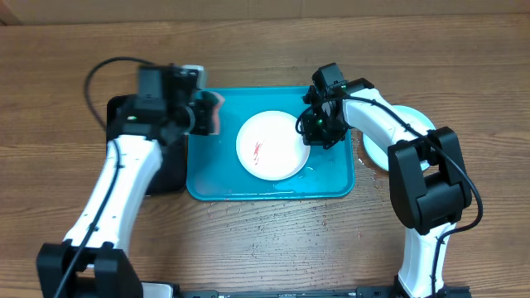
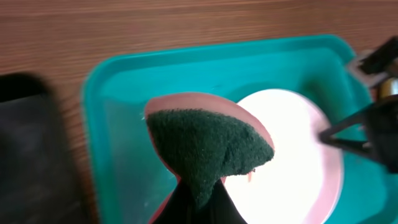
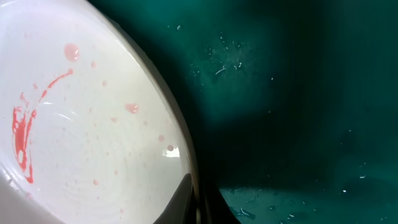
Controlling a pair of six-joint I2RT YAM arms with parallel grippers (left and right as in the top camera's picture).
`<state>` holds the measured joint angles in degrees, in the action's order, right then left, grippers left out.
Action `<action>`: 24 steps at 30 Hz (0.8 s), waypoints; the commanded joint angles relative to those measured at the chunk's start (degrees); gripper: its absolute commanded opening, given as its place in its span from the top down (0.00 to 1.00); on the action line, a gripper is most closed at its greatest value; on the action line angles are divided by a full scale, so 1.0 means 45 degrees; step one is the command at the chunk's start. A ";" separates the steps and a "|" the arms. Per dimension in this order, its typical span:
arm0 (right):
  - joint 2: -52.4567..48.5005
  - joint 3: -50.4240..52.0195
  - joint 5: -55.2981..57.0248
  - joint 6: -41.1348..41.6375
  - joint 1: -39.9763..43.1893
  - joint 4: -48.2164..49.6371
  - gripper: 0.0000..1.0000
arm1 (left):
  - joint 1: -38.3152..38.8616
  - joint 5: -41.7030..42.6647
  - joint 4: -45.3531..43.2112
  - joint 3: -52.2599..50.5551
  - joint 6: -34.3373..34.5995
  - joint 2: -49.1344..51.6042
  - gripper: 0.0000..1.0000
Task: Clean dirty plates on tray and stack at the side
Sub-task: 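Scrub the white plate with the sponge in the left gripper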
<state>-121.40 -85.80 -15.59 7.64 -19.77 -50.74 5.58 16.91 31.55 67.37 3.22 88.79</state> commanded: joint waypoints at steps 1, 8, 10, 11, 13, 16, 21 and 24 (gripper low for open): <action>-0.0136 0.0053 0.0549 -0.0719 -0.0253 -0.0112 0.96 | 0.1530 -0.0563 -0.0685 0.0160 0.1778 0.0680 0.96; -0.0136 0.0053 0.0937 -0.0714 -0.0525 0.0019 0.96 | 0.3463 -0.0486 -0.1656 0.0160 0.3065 0.2579 0.96; -0.0136 0.0053 0.0937 -0.0714 -0.0525 0.0024 0.96 | 0.3886 -0.0418 -0.1821 0.0160 0.3215 0.3123 0.96; -0.0136 0.0053 0.0937 -0.0709 -0.0525 0.0058 0.96 | 0.4090 -0.0418 -0.1909 0.0160 0.3249 0.3366 0.96; -0.0136 0.0053 0.0933 -0.0709 -0.0525 0.0107 0.96 | 0.4415 -0.0539 -0.2069 0.0160 0.3240 0.3827 0.96; -0.0136 0.0053 0.0933 -0.0709 -0.0525 0.0107 0.96 | 0.4605 -0.0699 -0.2273 0.0160 0.3245 0.4473 0.96; -0.0136 0.0053 0.0937 -0.0714 -0.0525 0.0102 0.96 | 0.4158 -0.0495 -0.2312 0.0175 0.3609 0.4702 0.96; -0.0136 0.0053 0.0937 -0.0709 -0.0525 0.0107 0.96 | 0.3711 -0.0607 -0.1846 0.0175 0.3623 0.4721 0.96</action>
<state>-121.36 -85.93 -13.54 5.41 -21.15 -50.33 24.58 14.72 21.76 67.55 18.09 109.95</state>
